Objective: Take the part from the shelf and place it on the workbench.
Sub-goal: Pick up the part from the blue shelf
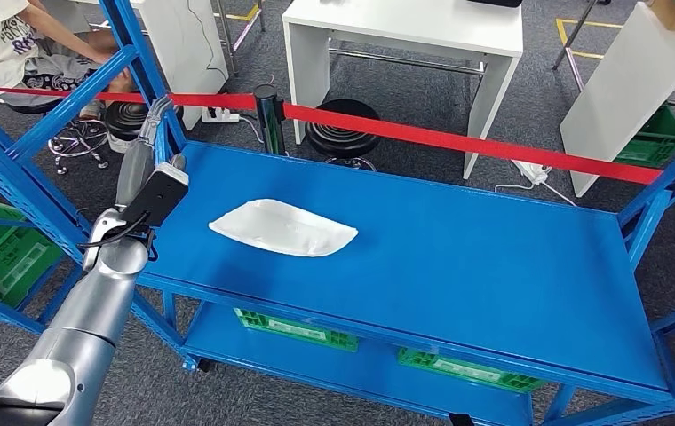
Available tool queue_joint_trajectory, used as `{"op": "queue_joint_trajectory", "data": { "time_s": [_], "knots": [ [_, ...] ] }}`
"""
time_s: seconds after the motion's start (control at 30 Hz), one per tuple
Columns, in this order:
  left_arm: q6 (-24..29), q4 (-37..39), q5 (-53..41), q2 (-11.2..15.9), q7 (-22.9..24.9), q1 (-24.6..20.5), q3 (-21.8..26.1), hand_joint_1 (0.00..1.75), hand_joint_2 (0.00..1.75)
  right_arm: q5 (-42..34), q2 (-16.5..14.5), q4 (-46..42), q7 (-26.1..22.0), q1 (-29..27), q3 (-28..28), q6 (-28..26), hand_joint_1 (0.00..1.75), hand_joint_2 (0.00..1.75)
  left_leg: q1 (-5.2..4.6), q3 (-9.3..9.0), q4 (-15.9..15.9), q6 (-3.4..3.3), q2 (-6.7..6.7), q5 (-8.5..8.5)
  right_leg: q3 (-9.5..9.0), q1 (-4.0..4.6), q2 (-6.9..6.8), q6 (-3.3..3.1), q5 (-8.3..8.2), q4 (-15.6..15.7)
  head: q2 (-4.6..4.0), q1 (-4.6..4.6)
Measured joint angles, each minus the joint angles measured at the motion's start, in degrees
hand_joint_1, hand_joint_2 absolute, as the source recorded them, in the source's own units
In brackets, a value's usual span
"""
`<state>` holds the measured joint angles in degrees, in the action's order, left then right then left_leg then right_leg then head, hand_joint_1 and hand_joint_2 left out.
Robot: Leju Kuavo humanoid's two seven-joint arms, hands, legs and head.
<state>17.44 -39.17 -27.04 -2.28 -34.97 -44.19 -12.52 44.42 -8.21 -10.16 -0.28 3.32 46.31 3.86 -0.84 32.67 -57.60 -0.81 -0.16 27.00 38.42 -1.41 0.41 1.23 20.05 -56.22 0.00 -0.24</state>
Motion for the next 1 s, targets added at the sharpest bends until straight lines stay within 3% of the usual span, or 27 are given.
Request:
{"op": "queue_joint_trajectory", "data": {
  "time_s": [0.13,0.2,0.27,0.3,0.33,0.37,0.47,0.53,0.67,0.73,0.8,0.83,0.87,0.9,1.0],
  "knots": [
    [0.0,0.09,-0.02,-0.02,0.34,-0.36,0.0,0.0,0.0,0.14,-0.01,0.0,0.24,0.0,0.07,0.01,0.0,0.0,0.1,-0.06,0.37,-0.69,0.07,-0.54,0.15,-0.17,-0.04,0.73,0.14,-0.21,0.0,0.01],
    [0.0,0.1,-0.02,-0.07,0.38,-0.61,0.0,0.0,0.0,0.2,-0.01,0.0,0.26,-0.01,0.08,0.03,0.0,0.0,0.38,-0.27,0.94,-1.22,0.33,-1.21,1.6,-0.08,-0.11,0.63,3.15,-3.92,0.0,0.15],
    [-0.01,0.21,-0.02,-0.1,0.41,-0.73,0.0,0.0,0.0,0.21,-0.01,0.0,0.27,-0.03,0.09,0.05,0.0,0.0,0.29,0.09,0.93,-1.47,0.53,-1.47,4.63,-0.01,-0.14,0.47,8.16,-12.22,0.0,0.3],
    [-0.02,0.29,-0.02,-0.11,0.41,-0.72,0.0,0.0,0.0,0.21,-0.01,0.0,0.27,-0.04,0.09,0.07,0.0,0.0,0.23,0.32,0.8,-1.46,0.59,-1.51,5.9,0.01,-0.14,0.47,9.93,-16.03,0.0,0.34],
    [-0.04,0.38,-0.02,-0.12,0.42,-0.71,0.0,0.0,0.0,0.22,-0.01,0.0,0.27,-0.04,0.09,0.08,0.0,0.0,0.2,0.57,0.61,-1.43,0.64,-1.54,6.36,0.0,-0.15,0.45,10.7,-18.15,0.0,0.34],
    [-0.05,0.44,-0.02,-0.12,0.43,-0.71,0.0,0.0,0.0,0.22,-0.01,0.0,0.28,-0.05,0.1,0.08,0.0,0.0,0.21,0.82,0.38,-1.34,0.67,-1.54,5.6,-0.02,-0.17,0.42,10.36,-17.82,0.0,0.35],
    [-0.07,0.44,-0.02,-0.11,0.43,-0.75,0.0,0.0,0.0,0.23,0.08,0.0,0.26,0.02,0.11,0.08,0.0,0.0,0.32,1.51,-0.54,-0.61,0.7,-1.3,-1.6,0.0,-0.5,0.07,7.2,-7.33,0.0,0.36],
    [-0.07,0.42,-0.02,-0.11,0.42,-0.8,0.0,0.0,0.0,0.23,0.12,0.0,0.26,0.06,0.11,0.09,0.0,0.0,0.25,1.73,-1.07,0.18,0.63,-1.08,-3.76,0.29,-0.58,-0.5,6.67,-3.8,0.0,0.29],
    [-0.08,0.4,-0.04,-0.04,0.42,-0.9,0.0,0.0,0.0,0.24,0.11,0.0,0.26,0.13,0.13,0.08,0.0,0.0,0.36,2.24,-2.14,1.9,0.52,-0.2,-3.51,0.12,-0.31,-2.05,6.66,-3.29,0.0,0.08],
    [-0.07,0.43,-0.04,0.09,0.41,-0.92,-0.01,0.0,0.0,0.23,0.11,0.0,0.26,0.12,0.13,0.08,0.0,0.0,0.62,4.25,-7.03,2.75,0.36,3.12,-3.39,-0.07,-0.34,-2.62,6.39,-3.13,0.0,-0.08],
    [-0.07,0.55,-0.04,0.16,0.42,-0.81,-0.02,0.0,0.0,0.23,0.12,0.0,0.26,0.1,0.13,0.08,0.0,0.0,0.95,7.25,-14.46,3.34,0.34,6.93,-3.11,-0.09,-0.32,-2.85,6.24,-3.15,-0.01,-0.16],
    [-0.07,0.64,-0.03,0.17,0.43,-0.72,-0.02,0.0,0.0,0.23,0.12,0.0,0.26,0.07,0.13,0.08,0.0,0.0,1.12,8.14,-16.86,3.52,0.34,7.66,-2.97,-0.11,-0.3,-2.86,6.16,-3.16,-0.01,-0.17],
    [-0.08,0.7,-0.03,0.19,0.43,-0.66,-0.02,0.0,0.0,0.23,0.12,0.0,0.27,0.01,0.13,0.08,0.0,0.0,1.28,8.05,-17.25,3.63,0.34,7.27,-2.88,-0.15,-0.28,-2.82,6.08,-3.17,-0.01,-0.18],
    [-0.08,0.75,-0.03,0.21,0.43,-0.65,-0.02,0.0,0.0,0.23,0.12,0.0,0.27,-0.03,0.13,0.08,0.0,0.0,1.43,6.75,-15.24,3.71,0.34,5.82,-2.84,-0.21,-0.25,-2.71,6.01,-3.17,0.0,-0.18],
    [-0.07,0.75,-0.02,0.2,0.42,-0.88,-0.02,0.0,0.0,0.23,0.12,0.0,0.26,0.05,0.13,0.08,0.0,0.0,1.53,0.12,-3.73,3.57,0.18,1.42,-2.74,-0.33,-0.17,-1.98,5.74,-3.16,0.0,-0.15]
  ]
}}
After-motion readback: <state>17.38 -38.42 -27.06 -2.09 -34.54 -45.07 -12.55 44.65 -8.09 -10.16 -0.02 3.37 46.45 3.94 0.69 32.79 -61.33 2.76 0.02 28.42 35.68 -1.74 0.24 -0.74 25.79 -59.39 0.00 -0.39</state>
